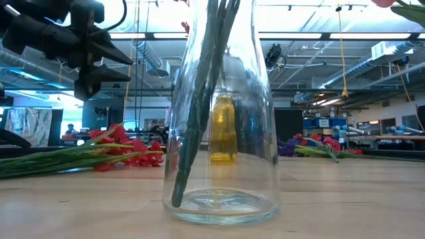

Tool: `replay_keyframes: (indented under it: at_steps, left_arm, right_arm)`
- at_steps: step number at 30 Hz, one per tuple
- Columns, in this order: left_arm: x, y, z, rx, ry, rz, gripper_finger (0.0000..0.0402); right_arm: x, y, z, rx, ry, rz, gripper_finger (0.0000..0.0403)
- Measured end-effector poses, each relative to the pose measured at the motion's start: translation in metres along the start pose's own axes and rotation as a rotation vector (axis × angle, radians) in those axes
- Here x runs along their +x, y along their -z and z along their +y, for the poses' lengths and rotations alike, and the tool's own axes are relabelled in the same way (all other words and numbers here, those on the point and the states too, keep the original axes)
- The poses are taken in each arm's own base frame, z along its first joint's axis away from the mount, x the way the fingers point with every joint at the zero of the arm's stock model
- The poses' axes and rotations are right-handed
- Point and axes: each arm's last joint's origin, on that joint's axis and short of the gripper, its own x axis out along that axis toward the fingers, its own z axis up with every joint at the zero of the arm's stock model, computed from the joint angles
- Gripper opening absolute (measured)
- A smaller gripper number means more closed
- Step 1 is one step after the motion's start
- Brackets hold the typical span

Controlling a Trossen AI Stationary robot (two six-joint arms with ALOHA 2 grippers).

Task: Sort flowers into vase by color
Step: Put the top red flower into the yellow vase

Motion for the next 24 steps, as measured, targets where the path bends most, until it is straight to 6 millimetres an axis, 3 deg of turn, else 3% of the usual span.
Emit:
replay_keyframes:
  at_steps: [4,9,18,24]
  left_arm:
    - [0.0,0.001,0.0,0.006,0.002,0.005,0.0168]
    - [0.0,0.001,0.001,-0.016,-0.003,0.001,0.0168]
    - [0.0,0.0,0.001,-0.017,-0.02,-0.018,0.0168]
    - [0.0,0.0,0.001,-0.017,-0.029,-0.027,0.0168]
  right_arm:
    - [0.018,0.007,0.006,0.009,-0.028,0.159,0.0149]
    - [0.037,0.005,0.004,0.015,0.021,0.203,0.0149]
    - [0.073,-0.011,-0.016,0.015,0.095,0.284,0.0149]
    - [0.103,-0.024,-0.04,0.024,0.161,0.353,0.0149]
